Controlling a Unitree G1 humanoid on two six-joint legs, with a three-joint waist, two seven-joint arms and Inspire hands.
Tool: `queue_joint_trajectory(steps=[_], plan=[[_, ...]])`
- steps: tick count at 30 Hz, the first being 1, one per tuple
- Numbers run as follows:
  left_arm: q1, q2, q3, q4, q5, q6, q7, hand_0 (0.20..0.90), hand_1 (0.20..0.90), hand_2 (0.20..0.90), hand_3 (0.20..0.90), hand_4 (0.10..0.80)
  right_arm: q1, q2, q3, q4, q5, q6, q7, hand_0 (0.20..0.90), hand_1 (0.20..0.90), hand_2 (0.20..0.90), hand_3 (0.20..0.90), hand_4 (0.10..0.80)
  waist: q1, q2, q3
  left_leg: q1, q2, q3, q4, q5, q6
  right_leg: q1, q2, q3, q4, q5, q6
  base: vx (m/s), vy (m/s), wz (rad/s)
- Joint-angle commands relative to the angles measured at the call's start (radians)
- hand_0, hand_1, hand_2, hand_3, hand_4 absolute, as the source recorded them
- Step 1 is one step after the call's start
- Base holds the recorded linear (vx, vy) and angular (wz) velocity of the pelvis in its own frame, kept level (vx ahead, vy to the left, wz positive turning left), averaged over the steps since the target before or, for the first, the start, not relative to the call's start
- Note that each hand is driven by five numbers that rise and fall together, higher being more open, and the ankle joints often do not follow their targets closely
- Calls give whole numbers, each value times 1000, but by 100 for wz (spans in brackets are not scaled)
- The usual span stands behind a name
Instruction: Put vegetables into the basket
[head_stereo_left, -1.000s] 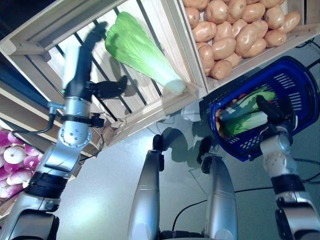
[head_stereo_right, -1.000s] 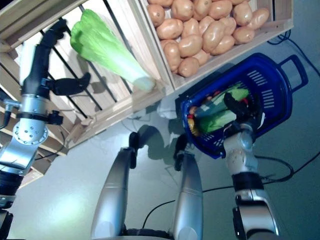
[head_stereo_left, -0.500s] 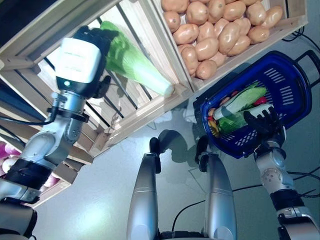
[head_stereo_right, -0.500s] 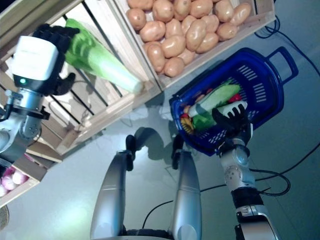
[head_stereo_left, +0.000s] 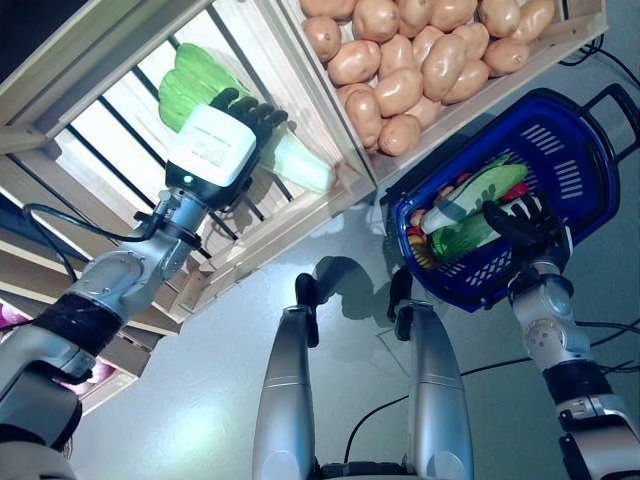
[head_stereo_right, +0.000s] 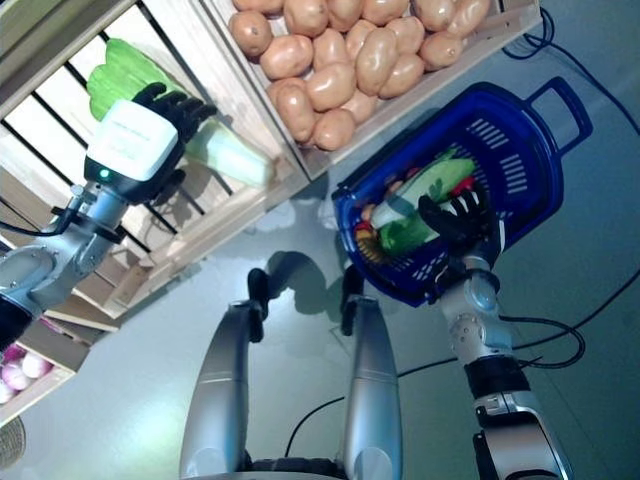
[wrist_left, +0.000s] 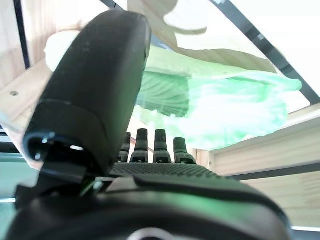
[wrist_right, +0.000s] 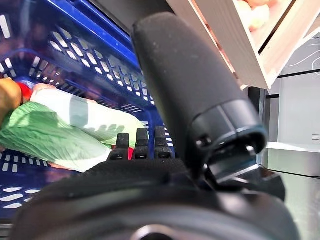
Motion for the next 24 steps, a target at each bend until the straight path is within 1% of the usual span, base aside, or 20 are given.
queue_joint_trajectory(steps=[1,2,3,4,5,6,7,11,14,20,24], plan=[[-88,-29,68,12,-7,-18,190,900,900,900,900,800,-12,-98,-13,-61,-67,-73,10,900,900,900,900,800,-19,37,-5,9,-10,68,-82,62,64,56,15,-44,-18,55,-28,0,0,0],[-89,-29,67,13,-7,-18,190,900,900,900,900,800,-12,-98,-13,-61,-67,-73,10,900,900,900,900,800,-19,37,-5,9,-10,68,-82,62,64,55,15,-44,-18,55,-28,0,0,0],[-91,-40,64,32,6,-30,217,900,900,900,900,800,-15,-96,-11,-59,-70,-72,10,900,900,900,900,800,-20,35,-5,5,-10,67,-77,60,63,52,16,-43,-14,54,-29,0,0,0],[-96,-51,53,54,47,-33,246,900,900,900,900,800,-20,-94,-9,-55,-70,-71,9,900,900,900,900,800,-21,32,-5,0,-10,65,-70,58,63,49,16,-43,-10,53,-30,0,0,0],[-104,-57,42,68,78,-42,252,900,900,900,900,800,-24,-93,-8,-52,-71,-68,8,900,900,900,900,800,-22,31,-5,-3,-9,63,-66,56,63,45,17,-42,-4,51,-30,0,0,0],[-124,-67,13,88,99,-32,256,900,900,900,900,800,-32,-90,-1,-44,-74,-65,11,900,900,900,900,800,-26,27,-5,-4,-8,62,-60,52,63,43,16,-40,0,51,-30,0,0,0],[-129,-70,8,92,98,-33,257,900,900,900,900,800,-33,-90,-1,-43,-75,-65,12,900,900,900,900,800,-26,26,-5,-5,-8,62,-59,52,63,42,16,-40,1,51,-30,0,0,0],[-171,-112,-39,142,119,-32,230,900,900,900,900,800,-63,-80,26,-39,-105,-60,0,900,900,900,900,800,-31,19,-5,-14,-9,60,-55,50,64,31,21,-34,6,53,-28,0,0,0],[-183,-116,-56,147,133,-35,218,900,900,900,900,800,-70,-77,30,-43,-107,-54,-6,900,900,900,900,800,-33,16,-5,-12,-7,60,-58,50,63,30,23,-32,4,55,-27,0,0,0],[-202,-133,-74,154,158,4,244,900,900,900,900,800,-72,-67,32,-47,-113,-47,-11,900,900,900,900,800,-41,12,-5,-13,-4,62,-61,50,63,27,29,-27,4,55,-27,3,12,-8],[-220,-144,-82,172,178,6,219,900,900,900,900,800,-79,-60,30,-42,-114,-45,-8,900,900,900,900,800,-41,9,-5,-18,-2,60,-58,50,60,23,27,-29,5,55,-26,-1,0,-1]])
